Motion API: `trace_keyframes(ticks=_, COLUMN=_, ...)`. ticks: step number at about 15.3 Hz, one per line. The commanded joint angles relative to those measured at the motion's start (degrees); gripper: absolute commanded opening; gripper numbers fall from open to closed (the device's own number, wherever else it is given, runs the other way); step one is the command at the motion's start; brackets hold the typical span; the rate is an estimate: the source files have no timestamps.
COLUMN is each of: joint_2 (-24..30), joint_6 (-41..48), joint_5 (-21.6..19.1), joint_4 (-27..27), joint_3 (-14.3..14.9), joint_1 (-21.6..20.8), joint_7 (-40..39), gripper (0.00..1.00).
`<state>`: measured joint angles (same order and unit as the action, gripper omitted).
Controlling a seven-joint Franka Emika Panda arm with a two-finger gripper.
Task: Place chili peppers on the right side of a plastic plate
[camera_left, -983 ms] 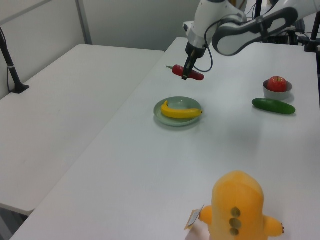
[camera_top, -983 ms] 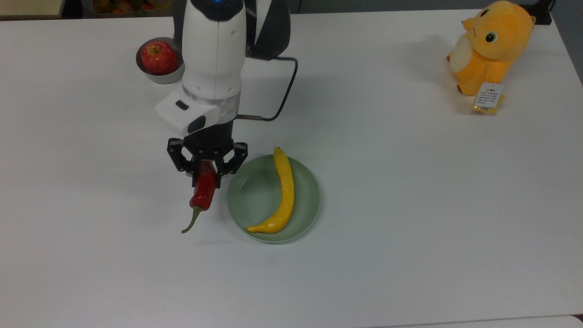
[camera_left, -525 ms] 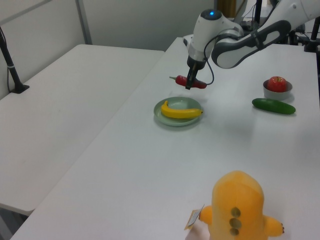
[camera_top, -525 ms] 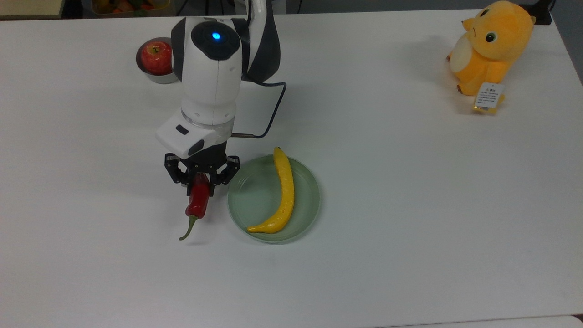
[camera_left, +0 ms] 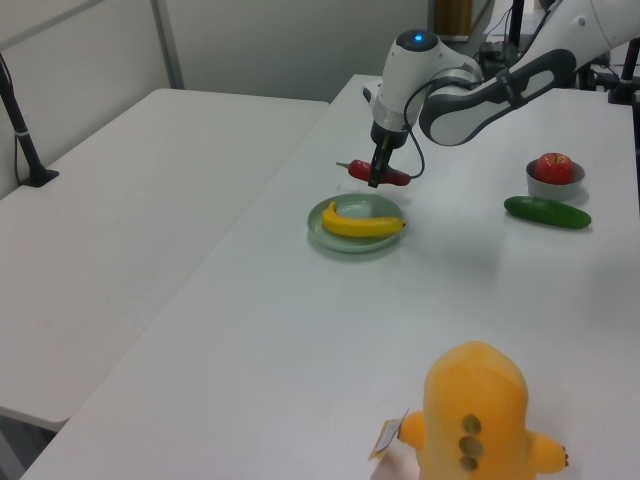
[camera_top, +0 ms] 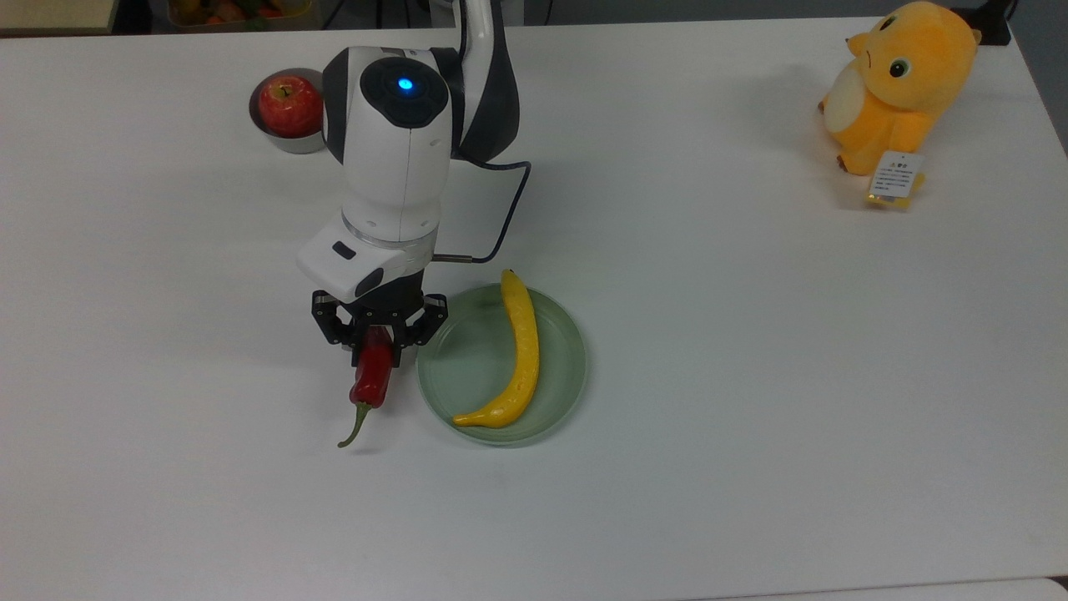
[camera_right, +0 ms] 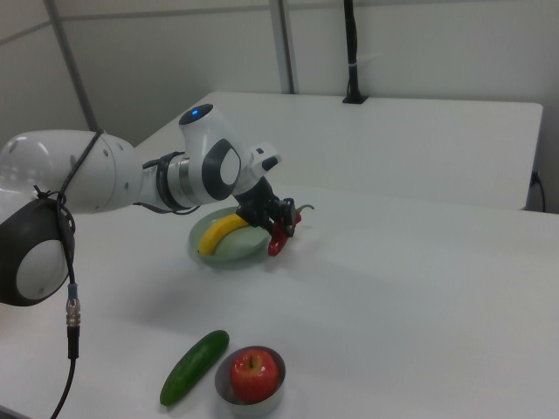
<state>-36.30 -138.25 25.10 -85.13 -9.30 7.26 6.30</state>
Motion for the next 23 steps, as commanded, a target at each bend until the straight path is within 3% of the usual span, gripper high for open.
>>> trace_keyframes(ticks=1, joint_2=-1.9, joint_6=-1.1, joint_5=1.0, joint_4=2.9, joint_3=-0.3, joint_1=-0.2, joint_7=3.9, gripper=0.77)
trace_keyframes(ticks=2, joint_2=-2.0, joint_6=-1.1, joint_5=1.1, joint_4=2.9, joint_3=-0.3, joint_1=-0.3, joint_7=3.9, gripper=1.00)
trace_keyframes(ticks=10, joint_2=-1.4, joint_6=-0.9, joint_5=0.7, joint_4=2.9, joint_3=-0.6, joint_1=-0.2, joint_7=3.9, gripper=1.00)
trace_keyframes(ticks=13, joint_2=3.2, joint_6=1.7, joint_5=-0.4, joint_4=2.1, joint_3=-1.5, joint_1=0.2, joint_7=3.9, gripper=1.00)
trace_keyframes(ticks=16, joint_2=8.2, joint_6=10.8, joint_5=-0.9, joint_4=0.9, joint_3=-2.3, joint_1=0.0, joint_7=4.0, gripper=1.00)
trace_keyframes(ticks=19, joint_2=12.1, joint_6=21.2, joint_5=-5.0, joint_4=1.0, joint_3=-3.6, joint_1=-0.5, joint_7=4.1, gripper=1.00)
trace_keyframes(ticks=23, joint_2=18.3, joint_6=27.6, joint_5=-13.9, joint_4=-0.2, joint_3=-4.0, joint_1=-1.7, joint_7=4.0, gripper=1.00)
